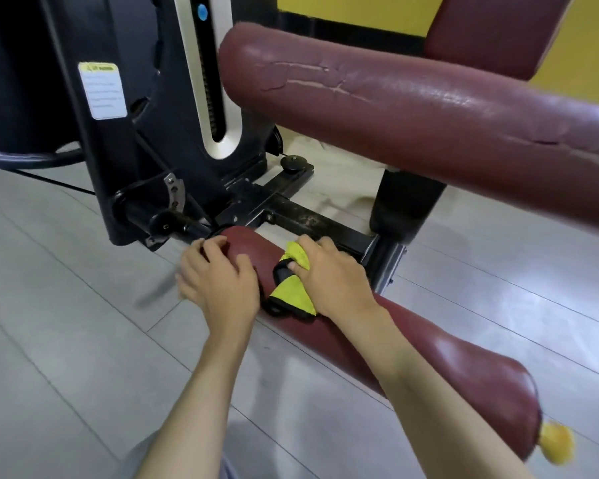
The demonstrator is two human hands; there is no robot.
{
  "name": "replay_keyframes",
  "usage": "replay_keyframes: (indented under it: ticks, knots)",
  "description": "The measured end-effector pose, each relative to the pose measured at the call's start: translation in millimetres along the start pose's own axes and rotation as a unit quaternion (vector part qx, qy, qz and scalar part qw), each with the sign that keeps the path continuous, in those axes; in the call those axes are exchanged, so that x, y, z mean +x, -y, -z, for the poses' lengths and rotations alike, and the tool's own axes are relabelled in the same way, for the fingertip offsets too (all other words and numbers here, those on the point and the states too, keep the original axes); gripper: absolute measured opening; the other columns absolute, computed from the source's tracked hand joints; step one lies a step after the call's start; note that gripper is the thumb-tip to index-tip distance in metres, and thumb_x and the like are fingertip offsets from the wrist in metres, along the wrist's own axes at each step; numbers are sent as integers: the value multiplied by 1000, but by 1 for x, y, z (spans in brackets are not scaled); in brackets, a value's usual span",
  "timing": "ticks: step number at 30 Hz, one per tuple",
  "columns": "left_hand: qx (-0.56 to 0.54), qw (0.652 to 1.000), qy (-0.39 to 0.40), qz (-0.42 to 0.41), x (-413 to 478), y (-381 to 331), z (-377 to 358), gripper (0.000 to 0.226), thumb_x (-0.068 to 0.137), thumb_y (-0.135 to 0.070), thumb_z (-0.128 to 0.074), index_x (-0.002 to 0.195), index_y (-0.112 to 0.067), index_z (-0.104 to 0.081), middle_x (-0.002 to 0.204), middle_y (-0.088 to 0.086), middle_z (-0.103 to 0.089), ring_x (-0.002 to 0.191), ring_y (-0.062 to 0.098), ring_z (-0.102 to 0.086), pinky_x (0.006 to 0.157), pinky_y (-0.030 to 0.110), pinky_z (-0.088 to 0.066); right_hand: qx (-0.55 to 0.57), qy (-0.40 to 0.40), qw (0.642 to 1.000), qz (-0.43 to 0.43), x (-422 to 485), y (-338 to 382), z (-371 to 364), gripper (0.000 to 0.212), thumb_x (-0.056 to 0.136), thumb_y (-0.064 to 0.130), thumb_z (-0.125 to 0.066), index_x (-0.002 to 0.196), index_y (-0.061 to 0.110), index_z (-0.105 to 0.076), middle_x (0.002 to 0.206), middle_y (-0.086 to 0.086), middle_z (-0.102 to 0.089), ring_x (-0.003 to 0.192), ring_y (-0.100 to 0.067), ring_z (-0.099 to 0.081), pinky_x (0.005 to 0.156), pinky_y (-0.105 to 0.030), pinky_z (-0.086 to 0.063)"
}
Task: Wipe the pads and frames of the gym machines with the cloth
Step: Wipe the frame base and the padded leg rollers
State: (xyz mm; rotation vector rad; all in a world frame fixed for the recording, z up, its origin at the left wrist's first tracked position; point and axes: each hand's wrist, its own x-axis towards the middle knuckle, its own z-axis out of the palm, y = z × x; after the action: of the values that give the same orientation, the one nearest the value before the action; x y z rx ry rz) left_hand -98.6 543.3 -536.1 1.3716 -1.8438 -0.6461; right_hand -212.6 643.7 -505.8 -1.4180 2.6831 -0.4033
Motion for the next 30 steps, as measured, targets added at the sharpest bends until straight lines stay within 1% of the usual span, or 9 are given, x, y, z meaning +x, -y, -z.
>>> replay_keyframes:
  ticks: [4, 9, 13, 16, 18, 20, 22, 25, 30]
  knots:
    - [69, 976, 44, -202, -27, -17, -4, 18, 95, -20, -55, 112, -20, -61, 136, 2, -51, 140, 26, -38, 117, 57, -25, 25, -19, 998, -51, -61, -50, 14, 35, 103, 51, -48, 135, 35, -46, 133, 3, -52, 110, -30, -60, 83, -41, -49]
    - [47, 925, 158, -341, -39, -19, -9, 18, 99, -15, -55, 111, -21, -67, 117, -9, -61, 119, 12, -50, 108, 31, -31, -10, -160, 985, -58, -136, -81, 8, 37, 92, 33, -72, 127, 27, -64, 132, -2, -60, 115, -30, -59, 93, -42, -49]
    - [49, 922, 162, -348, -39, -24, -8, 16, 99, -18, -56, 106, -24, -68, 108, -14, -65, 108, 9, -54, 100, 29, -34, -27, -154, 984, -88, -127, -77, 12, 34, 93, 43, -64, 125, 29, -63, 121, -1, -63, 108, -32, -62, 87, -42, -50]
    - [50, 926, 155, -342, -40, -27, -10, 10, 99, -22, -56, 101, -24, -66, 102, -14, -63, 99, 11, -54, 93, 29, -35, -9, -23, 987, -160, -86, -74, 25, 36, 99, 58, -43, 122, 31, -53, 117, -2, -63, 107, -36, -61, 84, -42, -48]
    - [58, 926, 154, -339, -42, -28, -10, 9, 100, -25, -55, 100, -24, -64, 101, -13, -62, 97, 12, -53, 93, 30, -36, 85, 79, 974, -195, -48, -87, 27, 40, 100, 60, -43, 120, 28, -55, 127, -8, -64, 116, -37, -59, 92, -42, -44]
    - [61, 927, 156, -336, -44, -27, -10, 10, 101, -26, -54, 101, -24, -64, 101, -13, -62, 96, 13, -53, 94, 32, -38, 173, 176, 948, -200, -16, -104, 27, 52, 101, 60, -46, 137, 25, -57, 148, -7, -55, 132, -33, -52, 107, -39, -38]
    - [58, 925, 163, -337, -44, -26, -8, 12, 101, -27, -53, 104, -23, -64, 103, -12, -62, 97, 13, -54, 95, 33, -38, 206, 236, 928, -204, -1, -116, 22, 69, 100, 64, -47, 156, 24, -43, 165, 1, -36, 148, -25, -38, 119, -37, -26]
    - [58, 922, 169, -343, -44, -26, -6, 13, 101, -28, -52, 106, -25, -64, 104, -13, -62, 98, 12, -53, 95, 33, -39, 200, 225, 932, -200, 0, -122, 13, 74, 100, 67, -45, 159, 22, -39, 164, -1, -37, 149, -26, -38, 118, -37, -26]
    - [80, 926, 123, -349, -42, -24, -3, 10, 99, -25, -54, 96, -23, -64, 96, -12, -58, 91, 14, -50, 89, 35, -39, 104, 70, 981, -148, -38, -97, 16, 50, 104, 62, -38, 131, 24, -54, 130, -14, -64, 119, -40, -58, 94, -44, -42]
